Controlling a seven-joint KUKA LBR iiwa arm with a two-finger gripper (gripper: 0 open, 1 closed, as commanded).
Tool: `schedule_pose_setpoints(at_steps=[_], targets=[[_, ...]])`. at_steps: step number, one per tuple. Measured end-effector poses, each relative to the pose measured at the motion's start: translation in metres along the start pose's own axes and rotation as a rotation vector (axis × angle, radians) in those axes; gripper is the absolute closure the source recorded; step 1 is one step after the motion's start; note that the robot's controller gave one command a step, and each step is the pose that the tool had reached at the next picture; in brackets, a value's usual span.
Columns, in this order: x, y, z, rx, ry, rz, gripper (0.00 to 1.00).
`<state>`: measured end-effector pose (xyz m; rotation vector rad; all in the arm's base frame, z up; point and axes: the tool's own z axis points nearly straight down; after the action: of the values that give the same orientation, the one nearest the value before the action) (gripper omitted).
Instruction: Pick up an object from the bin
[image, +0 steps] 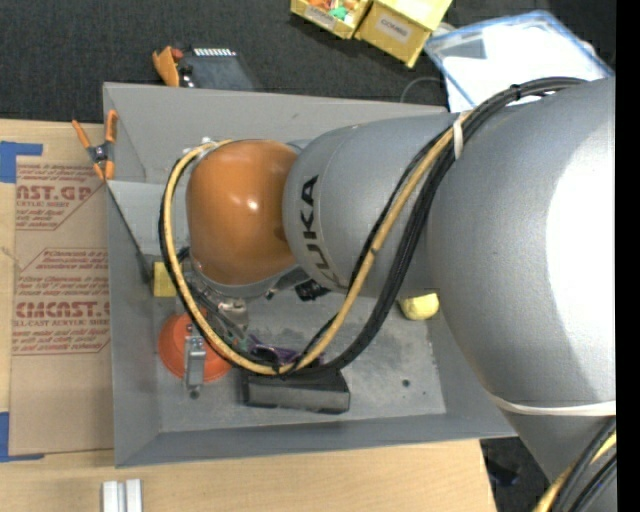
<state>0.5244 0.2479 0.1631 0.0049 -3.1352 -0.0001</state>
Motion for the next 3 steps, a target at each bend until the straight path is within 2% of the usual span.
schedule_pose_setpoints(at_steps=[1, 2, 3], targets=[[-0.002, -0.001, -0.004, -0.002, -0.007, 0.002, 0.0], [0.017, -0.067, 0.065, -0.002, -0.011, -0.161, 0.0], [0.019, -0.137, 0.017, -0.004, -0.018, -0.297, 0.0]])
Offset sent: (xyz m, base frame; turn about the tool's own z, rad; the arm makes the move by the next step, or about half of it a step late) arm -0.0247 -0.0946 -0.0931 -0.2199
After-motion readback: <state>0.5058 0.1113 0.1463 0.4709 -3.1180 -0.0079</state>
